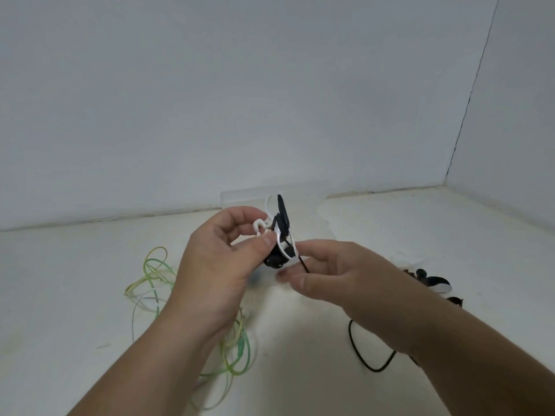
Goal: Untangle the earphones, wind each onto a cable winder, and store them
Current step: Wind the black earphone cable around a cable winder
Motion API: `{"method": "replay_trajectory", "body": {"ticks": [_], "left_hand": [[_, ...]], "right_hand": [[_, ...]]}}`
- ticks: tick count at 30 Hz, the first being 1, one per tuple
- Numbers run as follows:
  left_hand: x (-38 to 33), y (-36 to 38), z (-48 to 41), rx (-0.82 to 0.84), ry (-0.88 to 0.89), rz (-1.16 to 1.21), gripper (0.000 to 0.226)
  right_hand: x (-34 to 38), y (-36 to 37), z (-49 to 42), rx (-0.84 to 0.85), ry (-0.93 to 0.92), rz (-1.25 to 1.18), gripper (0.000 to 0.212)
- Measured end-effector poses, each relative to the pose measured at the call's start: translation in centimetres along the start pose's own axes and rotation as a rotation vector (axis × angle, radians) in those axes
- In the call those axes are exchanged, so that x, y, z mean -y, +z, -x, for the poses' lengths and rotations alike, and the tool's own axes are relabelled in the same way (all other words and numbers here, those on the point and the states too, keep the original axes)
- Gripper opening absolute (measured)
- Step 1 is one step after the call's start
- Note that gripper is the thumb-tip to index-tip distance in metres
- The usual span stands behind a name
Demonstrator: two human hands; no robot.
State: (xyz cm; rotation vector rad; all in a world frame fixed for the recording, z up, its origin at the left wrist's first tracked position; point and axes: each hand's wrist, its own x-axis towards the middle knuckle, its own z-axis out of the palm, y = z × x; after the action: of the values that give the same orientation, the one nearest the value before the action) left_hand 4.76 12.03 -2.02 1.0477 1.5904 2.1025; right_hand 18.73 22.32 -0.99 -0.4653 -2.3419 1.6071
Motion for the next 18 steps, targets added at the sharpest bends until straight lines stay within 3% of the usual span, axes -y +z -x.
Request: {"method": "replay_trajectory", "body": {"ticks": [2, 6, 13, 18], "left_hand": [[0.0, 0.1, 0.0, 0.003, -0.003, 0.0, 0.018], [-0.1, 0.1, 0.2, -0.009, 0.004, -0.035, 0.018], [0.1, 0.4, 0.5, 0.019, -0.004, -0.082, 0.018], [0.3, 0.3, 0.4, 0.054, 0.005, -0.122, 0.016]], "right_hand": [[0.2, 0.1, 0.1, -0.077, -0.005, 0.012, 0.014], [-0.6, -0.4, -0.5, -0.319, 0.008, 0.144, 0.029], [-0.7, 0.6, -0.4, -0.058, 0.066, 0.092, 0.032], [-0.5, 0.5, -0.4, -0.058, 0.071, 0.106, 0.035]]}}
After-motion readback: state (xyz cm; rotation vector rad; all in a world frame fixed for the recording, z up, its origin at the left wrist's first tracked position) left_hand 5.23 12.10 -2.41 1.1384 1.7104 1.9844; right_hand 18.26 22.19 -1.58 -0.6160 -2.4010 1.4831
